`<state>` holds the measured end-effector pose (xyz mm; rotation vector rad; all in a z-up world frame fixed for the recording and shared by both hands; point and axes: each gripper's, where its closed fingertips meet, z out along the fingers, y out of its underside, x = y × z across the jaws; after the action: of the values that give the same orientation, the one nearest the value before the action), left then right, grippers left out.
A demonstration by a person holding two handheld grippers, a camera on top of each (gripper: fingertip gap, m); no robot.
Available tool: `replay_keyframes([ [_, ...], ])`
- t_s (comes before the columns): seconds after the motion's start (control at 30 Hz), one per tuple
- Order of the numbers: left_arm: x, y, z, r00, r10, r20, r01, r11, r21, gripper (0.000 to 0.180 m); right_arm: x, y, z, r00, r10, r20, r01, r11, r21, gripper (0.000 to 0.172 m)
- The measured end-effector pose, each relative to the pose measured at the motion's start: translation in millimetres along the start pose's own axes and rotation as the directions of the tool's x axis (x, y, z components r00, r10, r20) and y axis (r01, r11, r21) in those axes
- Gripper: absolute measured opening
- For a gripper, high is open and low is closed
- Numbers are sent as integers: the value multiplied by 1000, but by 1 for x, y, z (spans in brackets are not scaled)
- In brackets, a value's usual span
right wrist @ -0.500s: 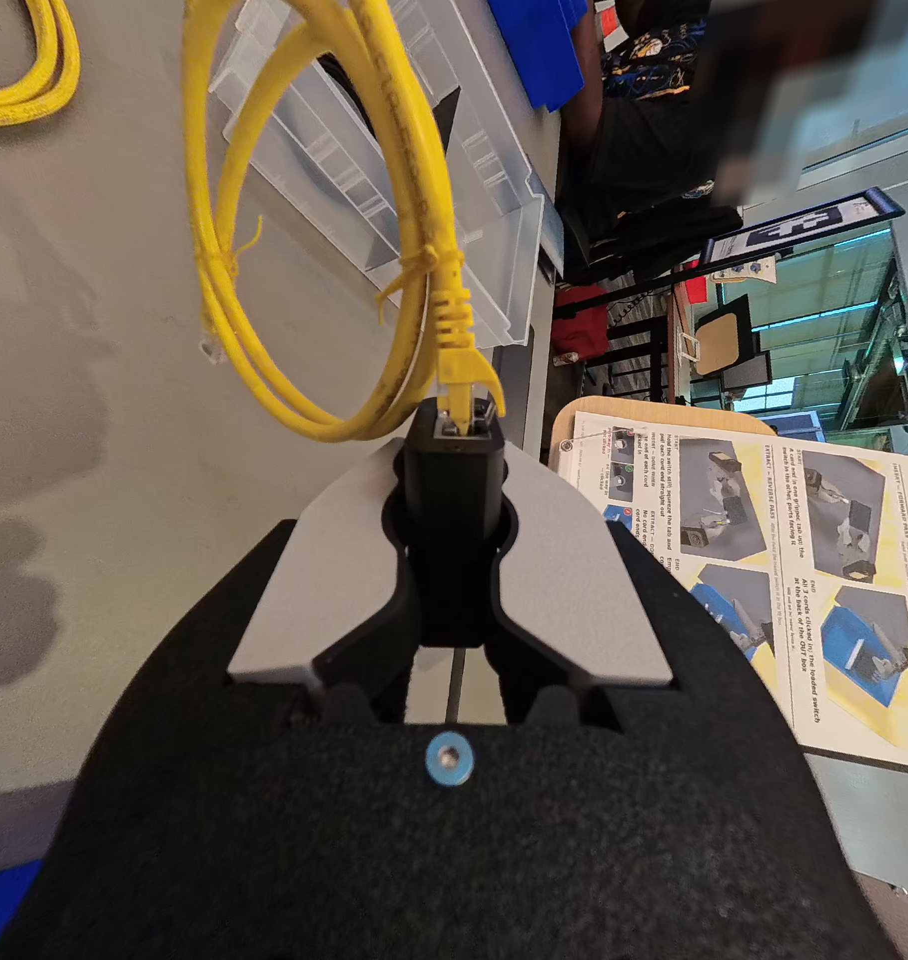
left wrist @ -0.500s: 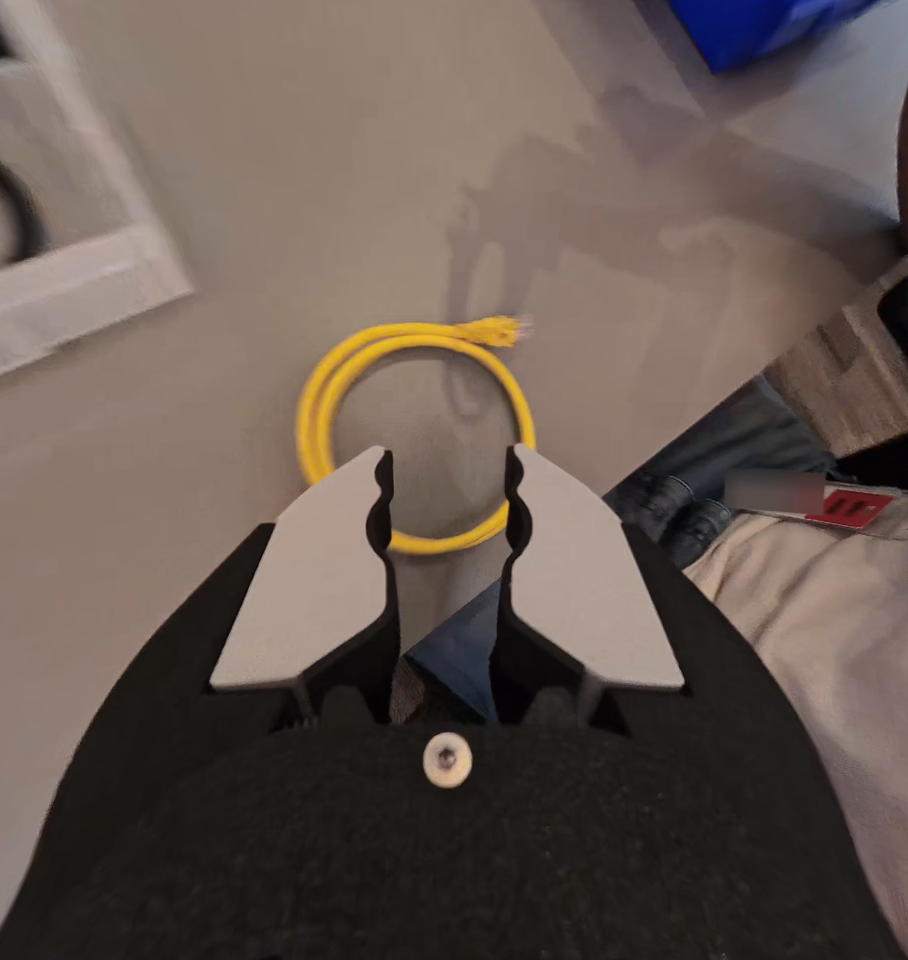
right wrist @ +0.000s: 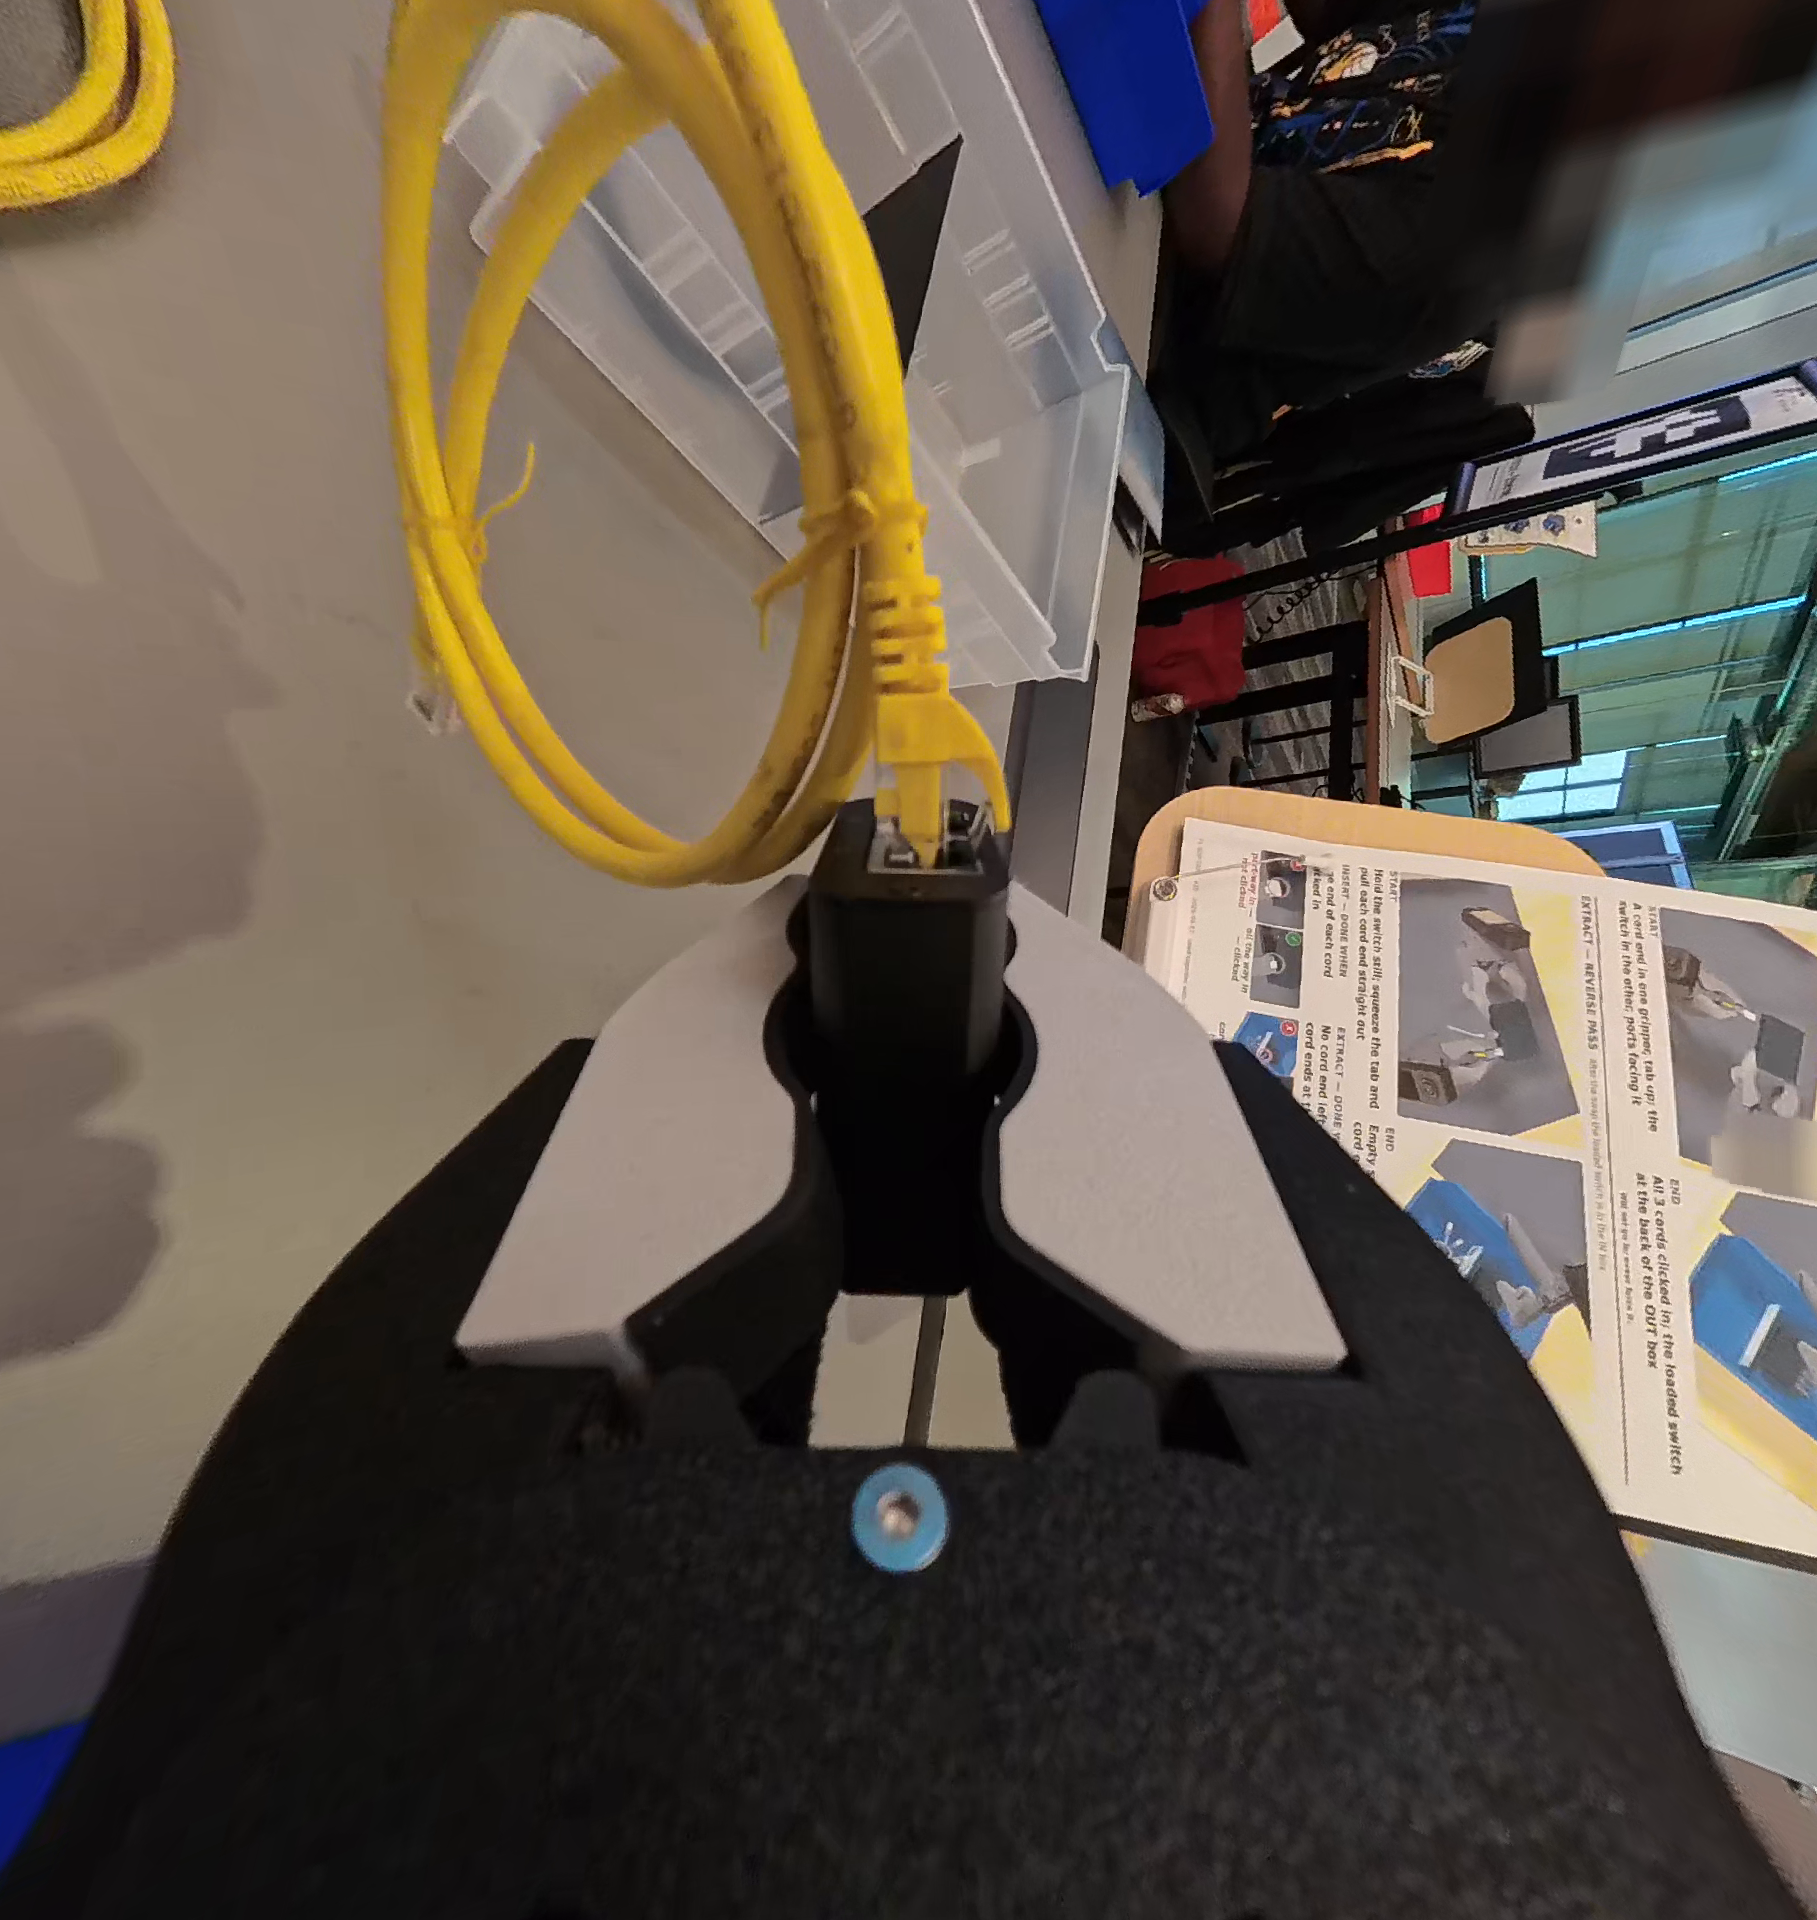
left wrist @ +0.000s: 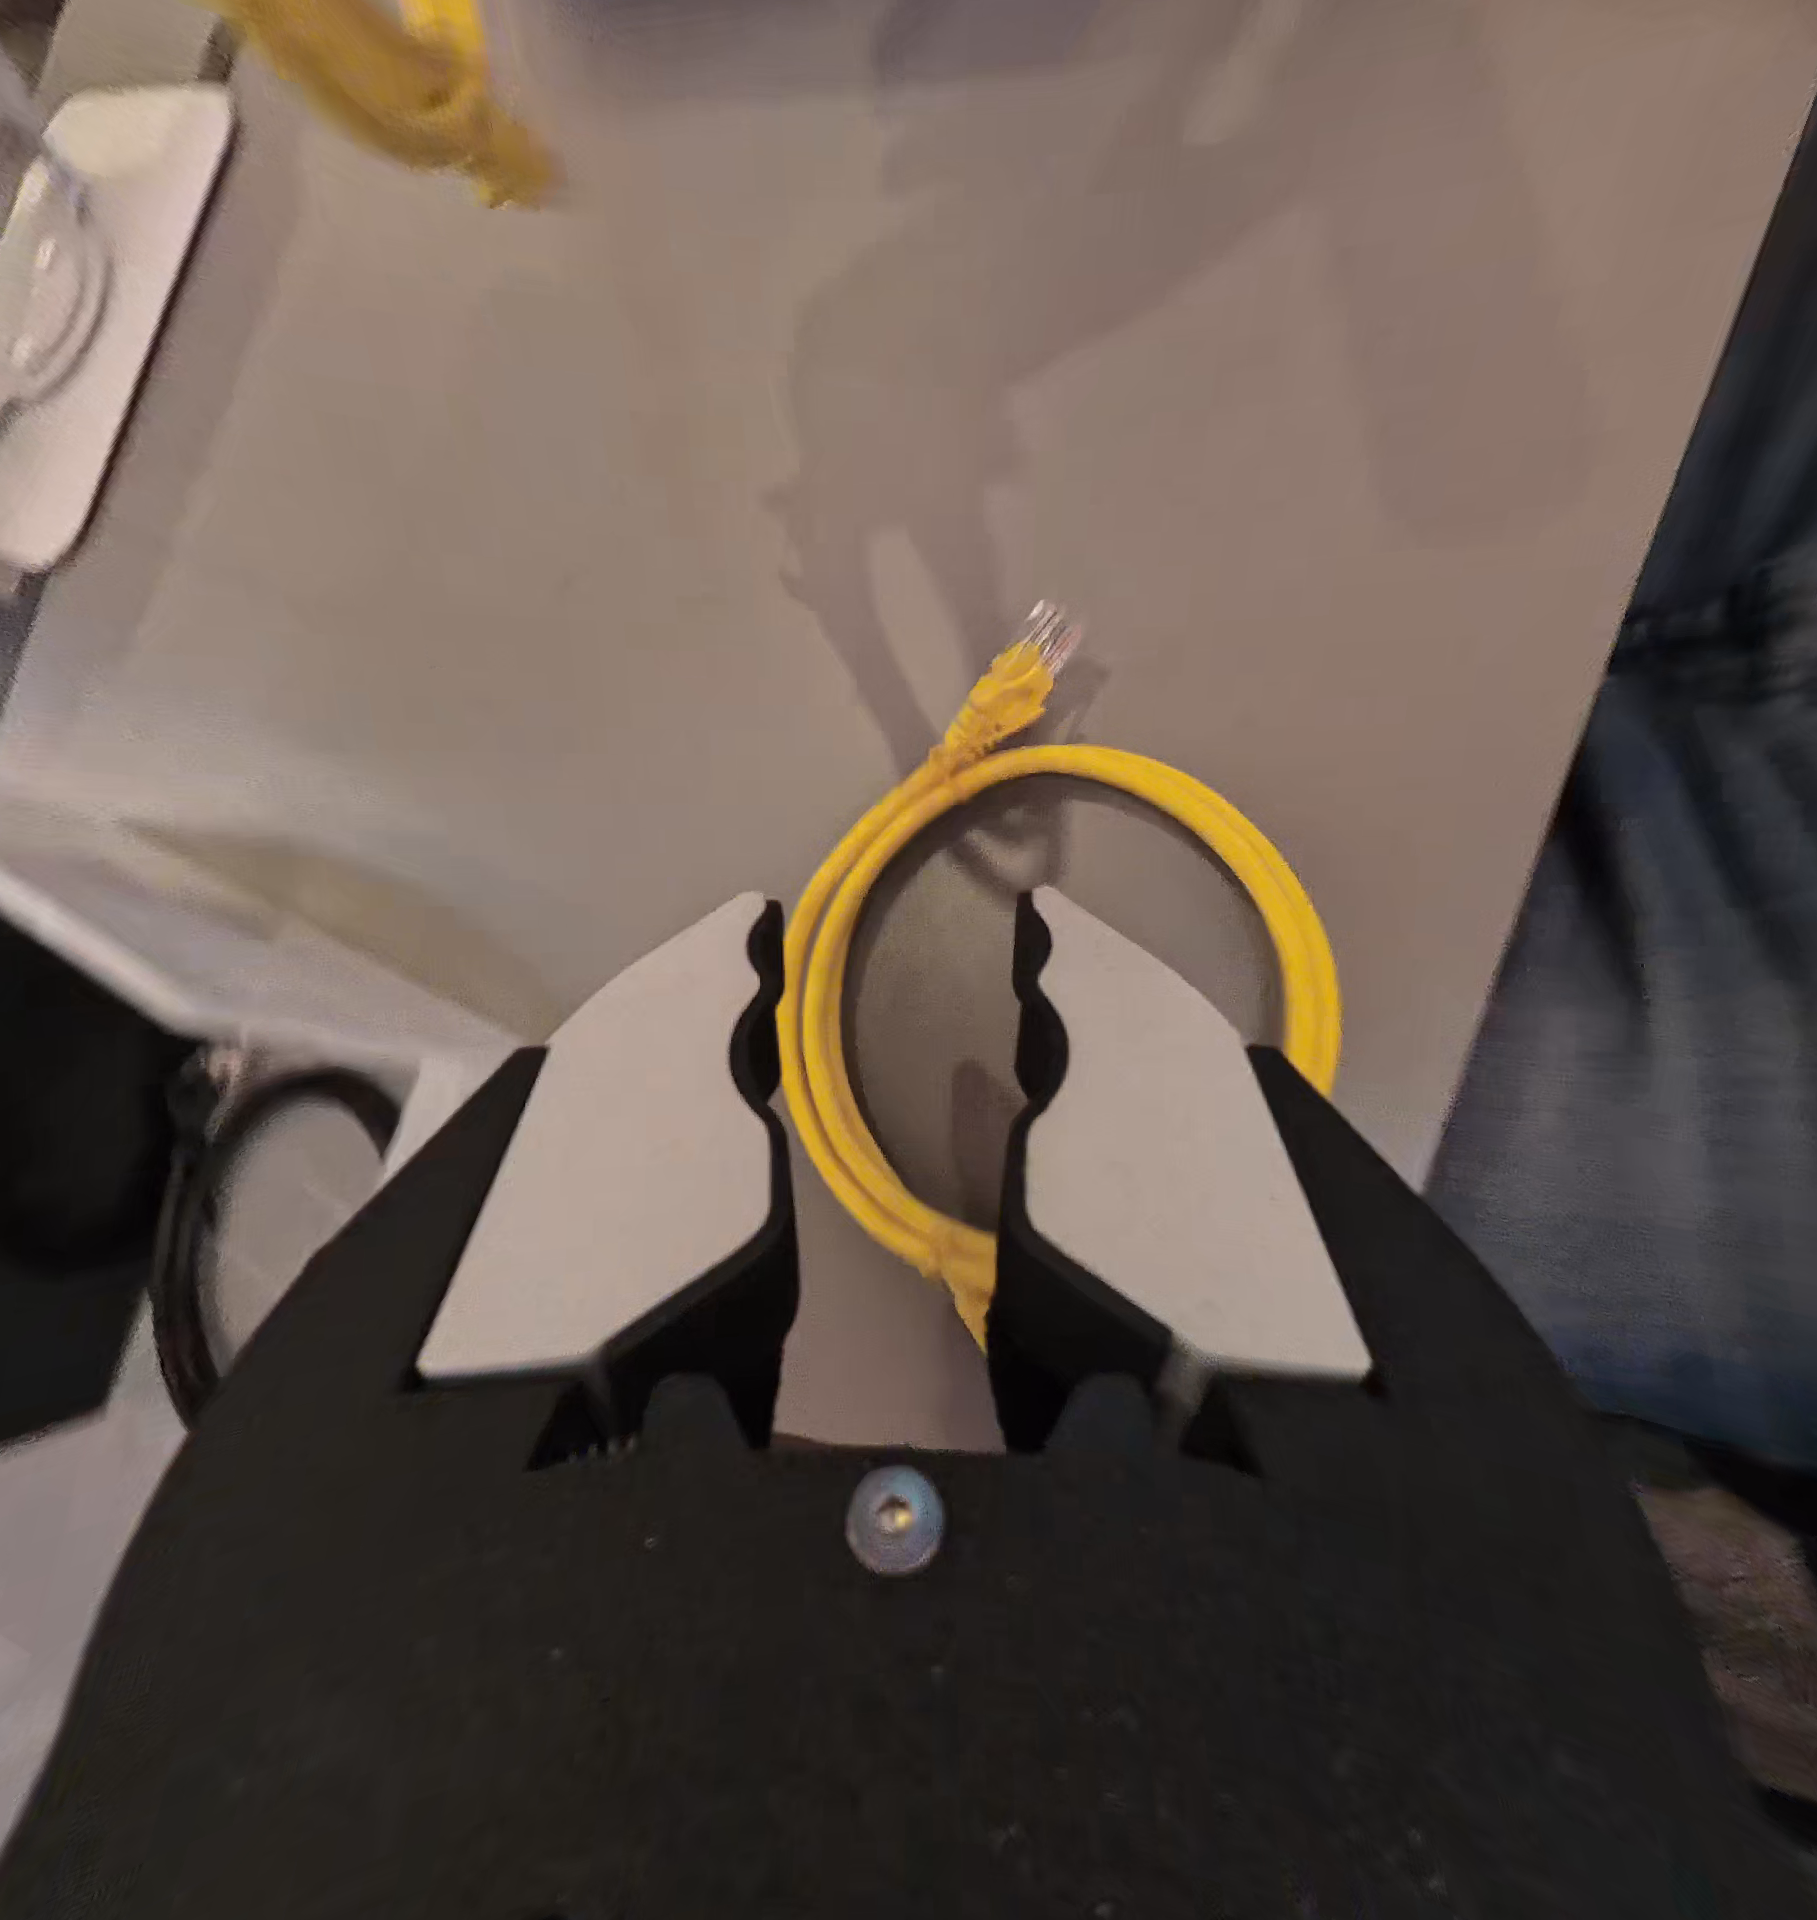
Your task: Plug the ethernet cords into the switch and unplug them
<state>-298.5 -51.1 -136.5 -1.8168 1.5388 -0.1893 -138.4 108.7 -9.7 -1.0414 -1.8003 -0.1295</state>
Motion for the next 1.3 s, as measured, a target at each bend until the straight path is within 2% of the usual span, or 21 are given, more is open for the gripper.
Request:
replay_keyframes([
  [0.1,6,-10,27,984,142,-107,-144,989,-15,41,1,2,-1,1000,12,0,-12,1000,3,26],
  [0.17,4,-7,40,962,224,-153,-237,969,-70,41,1,5,-1,1000,18,0,-18,1000,0,26],
  [0.33,9,0,55,885,359,-298,-409,904,-126,35,0,8,1,1000,29,7,-29,1000,-7,26],
  [0.43,8,3,63,846,426,-321,-488,861,-142,34,-2,10,4,999,32,15,-32,999,-9,26],
  [0.5,10,4,69,829,449,-334,-511,850,-124,17,-3,11,5,999,36,19,-36,999,-8,26],
  [0.6,9,-1,73,822,494,-283,-535,840,-91,13,-4,12,6,999,36,21,-35,999,-12,26],
  [0.67,7,-2,75,860,454,-234,-485,870,-94,12,-3,12,6,1000,28,13,-28,1000,-14,26],
  [0.73,7,-2,72,912,342,-225,-369,925,-90,11,0,12,5,1000,17,-9,-17,1000,-9,26],
  [0.8,10,-12,59,947,154,-283,-166,986,-20,11,1,10,4,1000,10,-23,-10,1000,-1,26],
  [0.87,6,-32,36,937,-9,-350,42,995,88,11,2,8,4,999,-5,-37,5,1000,1,26],
  [1.0,-17,-72,-17,854,-187,-485,341,906,251,11,2,8,6,997,-48,-61,47,999,-25,26],
  [1.13,-47,-109,-59,766,-246,-594,493,817,299,10,5,4,9,983,-134,-124,130,991,-45,26],
  [1.3,-76,-144,-62,587,-393,-708,625,776,87,10,7,-12,8,941,-261,-217,255,965,-55,26],
])
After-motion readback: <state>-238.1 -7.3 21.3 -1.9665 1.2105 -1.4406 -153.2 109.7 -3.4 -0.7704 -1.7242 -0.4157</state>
